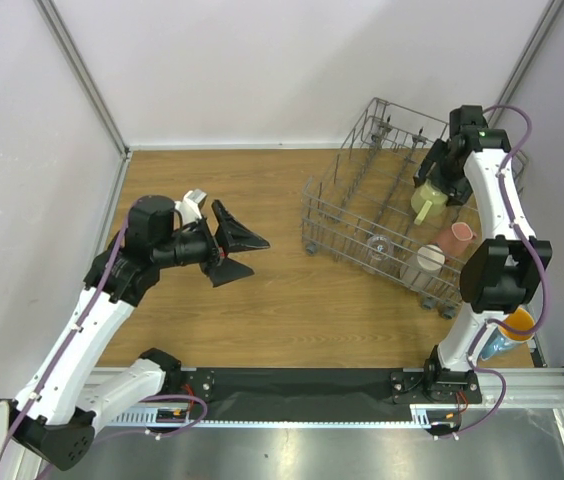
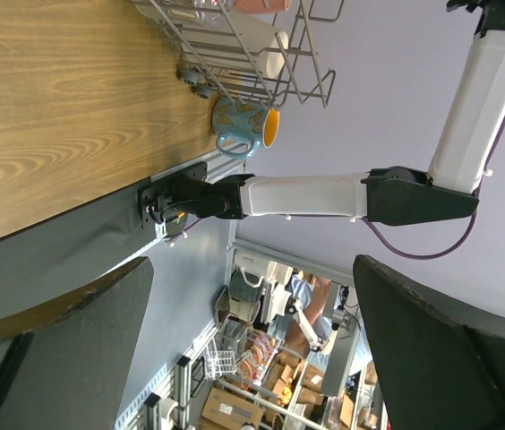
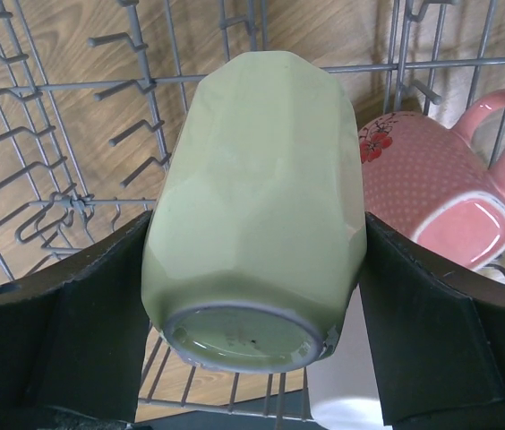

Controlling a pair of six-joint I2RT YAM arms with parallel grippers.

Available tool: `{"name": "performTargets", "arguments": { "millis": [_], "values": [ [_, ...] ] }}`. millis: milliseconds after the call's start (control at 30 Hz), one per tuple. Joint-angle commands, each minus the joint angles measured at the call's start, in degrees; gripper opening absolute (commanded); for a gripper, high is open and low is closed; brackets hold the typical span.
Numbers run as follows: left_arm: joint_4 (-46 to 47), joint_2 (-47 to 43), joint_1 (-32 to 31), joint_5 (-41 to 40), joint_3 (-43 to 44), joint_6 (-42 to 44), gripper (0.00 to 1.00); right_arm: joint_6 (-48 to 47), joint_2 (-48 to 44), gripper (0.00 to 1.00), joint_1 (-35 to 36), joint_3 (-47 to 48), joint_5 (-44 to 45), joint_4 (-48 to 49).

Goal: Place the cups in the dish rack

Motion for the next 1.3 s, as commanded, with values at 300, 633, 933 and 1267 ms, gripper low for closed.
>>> {"name": "performTargets", "arguments": {
  "millis": [300, 633, 933, 1267],
  "values": [
    [-2.2, 0.5, 5.3, 4.7, 4.4, 3.8, 1.0, -1.3, 3.8, 0.0, 1.1, 2.1, -0.7, 3.6],
    [-4.6, 1.7, 10.3, 8.1, 5.9, 6.3, 1.0, -8.9, 9.0, 0.0, 0.7, 3.9, -6.6, 2.4],
    [-6.1, 3.8, 11.5, 9.8, 9.5, 9.0, 1.0, -8.7, 12.5, 0.1, 1.2, 3.8, -3.3, 0.0],
    [-8.3, 5.1, 13.2, 11.7, 12.5, 11.5, 1.0, -8.7, 11.2, 0.64, 1.5, 3.7, -1.6, -0.7]
  ]
}}
